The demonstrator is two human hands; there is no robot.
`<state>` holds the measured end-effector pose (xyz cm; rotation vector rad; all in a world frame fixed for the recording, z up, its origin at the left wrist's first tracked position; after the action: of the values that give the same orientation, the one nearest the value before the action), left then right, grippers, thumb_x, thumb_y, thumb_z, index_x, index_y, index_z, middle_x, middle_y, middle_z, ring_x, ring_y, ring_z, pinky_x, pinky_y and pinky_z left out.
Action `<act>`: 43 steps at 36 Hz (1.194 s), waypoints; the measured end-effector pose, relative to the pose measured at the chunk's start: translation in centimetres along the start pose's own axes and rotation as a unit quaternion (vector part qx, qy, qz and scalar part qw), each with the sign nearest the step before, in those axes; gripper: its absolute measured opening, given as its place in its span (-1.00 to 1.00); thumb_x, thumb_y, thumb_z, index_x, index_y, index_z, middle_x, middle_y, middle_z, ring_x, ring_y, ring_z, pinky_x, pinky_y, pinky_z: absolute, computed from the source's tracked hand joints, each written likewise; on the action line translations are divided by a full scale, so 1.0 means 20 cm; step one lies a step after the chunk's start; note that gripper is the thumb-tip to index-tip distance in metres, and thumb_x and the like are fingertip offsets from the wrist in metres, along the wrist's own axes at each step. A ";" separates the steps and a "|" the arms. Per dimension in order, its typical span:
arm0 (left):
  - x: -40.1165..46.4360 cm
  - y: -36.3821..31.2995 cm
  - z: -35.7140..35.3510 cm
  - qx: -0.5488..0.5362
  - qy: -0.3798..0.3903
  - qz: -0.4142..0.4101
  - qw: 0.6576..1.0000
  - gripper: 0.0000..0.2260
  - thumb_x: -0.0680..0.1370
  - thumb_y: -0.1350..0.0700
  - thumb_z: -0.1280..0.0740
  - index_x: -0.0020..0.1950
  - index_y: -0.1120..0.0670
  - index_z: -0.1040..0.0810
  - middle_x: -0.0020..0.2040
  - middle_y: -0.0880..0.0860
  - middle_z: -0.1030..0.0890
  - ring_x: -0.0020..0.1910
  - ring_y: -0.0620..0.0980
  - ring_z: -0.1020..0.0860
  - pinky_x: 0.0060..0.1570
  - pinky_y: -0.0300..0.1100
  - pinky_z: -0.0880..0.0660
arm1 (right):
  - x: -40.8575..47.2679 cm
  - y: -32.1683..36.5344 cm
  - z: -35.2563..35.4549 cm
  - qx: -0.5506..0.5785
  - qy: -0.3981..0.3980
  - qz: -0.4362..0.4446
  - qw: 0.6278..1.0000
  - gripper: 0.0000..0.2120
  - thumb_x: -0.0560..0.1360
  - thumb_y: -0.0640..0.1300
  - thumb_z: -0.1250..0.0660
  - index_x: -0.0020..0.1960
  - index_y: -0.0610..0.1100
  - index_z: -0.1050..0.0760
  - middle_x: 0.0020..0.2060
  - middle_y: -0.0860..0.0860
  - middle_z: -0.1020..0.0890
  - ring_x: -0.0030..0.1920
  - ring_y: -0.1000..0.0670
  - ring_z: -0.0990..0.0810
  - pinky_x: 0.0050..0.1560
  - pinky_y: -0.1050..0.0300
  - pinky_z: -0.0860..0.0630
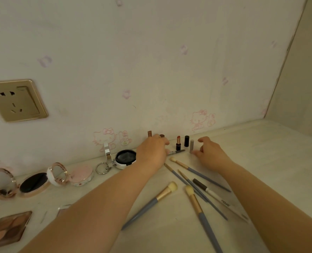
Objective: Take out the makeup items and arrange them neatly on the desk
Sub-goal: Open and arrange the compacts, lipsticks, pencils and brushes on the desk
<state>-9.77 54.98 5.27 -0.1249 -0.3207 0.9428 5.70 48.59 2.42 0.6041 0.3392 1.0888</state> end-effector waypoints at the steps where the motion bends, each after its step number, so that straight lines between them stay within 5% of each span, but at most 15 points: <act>1: -0.02 -0.01 0.03 -0.007 -0.010 -0.005 1.000 -0.71 0.60 0.04 -0.22 0.32 -0.01 -0.46 0.26 0.02 -0.46 0.21 0.04 -0.44 0.00 -0.13 -0.38 | -0.02 -0.01 0.02 0.017 -0.014 -0.005 1.000 -0.54 0.57 -0.08 -0.24 0.41 -0.16 -0.20 0.20 -0.15 -0.50 0.17 -0.12 -0.49 0.13 0.06 -0.41; 6: -0.20 -0.10 0.11 -0.044 -0.041 -0.028 0.998 -0.74 0.60 0.02 -0.21 0.28 -0.02 -0.49 0.19 -0.04 -0.50 0.16 -0.04 -0.46 -0.02 -0.20 -0.36 | -0.23 -0.02 0.17 0.014 -0.099 0.007 0.995 -0.75 0.58 -0.08 -0.21 0.21 -0.15 -0.38 -0.04 -0.05 -0.52 -0.06 -0.01 -0.47 -0.04 0.12 -0.41; 14: -0.52 -0.21 0.10 -0.070 -0.037 -0.028 0.996 -0.79 0.61 0.04 -0.18 0.19 -0.09 -0.53 0.10 -0.10 -0.54 0.08 -0.08 -0.50 -0.02 -0.14 -0.47 | -0.51 -0.04 0.06 -0.158 0.045 -0.011 0.986 -0.76 0.56 0.06 -0.20 0.04 -0.09 -0.51 -0.13 0.00 -0.55 -0.15 0.02 -0.50 -0.15 0.19 -0.42; 22: -0.72 -0.28 0.11 -0.108 -0.024 -0.007 0.994 -0.79 0.61 0.05 -0.19 0.17 -0.06 -0.55 0.10 -0.07 -0.57 0.08 -0.06 -0.51 -0.03 -0.20 -0.41 | -0.63 -0.07 0.04 -0.180 0.059 -0.057 0.980 -0.72 0.57 0.01 -0.15 0.02 -0.18 -0.48 -0.11 -0.09 -0.56 -0.11 -0.08 -0.53 -0.20 0.15 -0.38; 31: -0.87 -0.31 0.10 -0.201 0.020 0.041 0.979 -0.75 0.59 -0.02 -0.22 0.20 -0.03 -0.58 0.14 -0.02 -0.62 0.13 -0.05 -0.56 0.15 -0.12 -0.47 | -0.83 0.10 0.10 0.109 0.007 -0.011 0.994 -0.69 0.61 0.00 -0.11 -0.22 -0.13 -0.42 -0.34 0.02 -0.48 -0.33 0.06 -0.41 -0.27 0.19 -0.36; 34: -0.92 -0.33 0.12 -0.254 0.029 0.045 0.966 -0.74 0.59 -0.03 -0.22 0.18 0.00 -0.60 0.09 0.00 -0.64 0.09 -0.06 -0.57 0.08 -0.22 -0.46 | -0.91 0.13 0.05 0.237 0.028 -0.040 0.970 -0.73 0.61 -0.07 -0.13 -0.18 -0.16 -0.46 -0.33 -0.02 -0.53 -0.32 0.03 -0.43 -0.18 0.13 -0.43; 38: -0.97 -0.29 0.15 -0.320 0.017 0.061 0.945 -0.78 0.58 0.04 -0.27 0.14 0.06 -0.61 -0.06 0.02 -0.67 -0.15 -0.09 -0.63 -0.04 -0.24 -0.52 | -0.98 0.17 -0.01 0.347 0.046 -0.054 0.935 -0.79 0.60 -0.15 -0.14 -0.13 -0.18 -0.49 -0.36 -0.01 -0.52 -0.36 0.05 -0.40 -0.30 0.22 -0.39; 43: -1.01 -0.24 0.19 -0.252 0.007 0.057 0.966 -0.79 0.61 0.05 -0.20 0.12 0.05 -0.59 -0.09 0.01 -0.60 -0.21 -0.07 -0.49 -0.19 -0.22 -0.39 | -1.00 0.14 -0.01 0.457 -0.001 -0.091 0.885 -0.73 0.61 -0.12 -0.14 -0.15 -0.20 -0.51 -0.40 -0.02 -0.42 -0.38 0.06 -0.34 -0.32 0.21 -0.33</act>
<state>-18.23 35.61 5.76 -0.6226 -0.5412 0.9572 -5.19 31.63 3.31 1.3785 0.9106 0.6978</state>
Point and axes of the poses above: each hand's wrist, its own x-axis towards the middle knuckle, its own z-axis out of the back of the hand, y = z × x, the point moved 9 cm from there along x, towards the middle knuckle
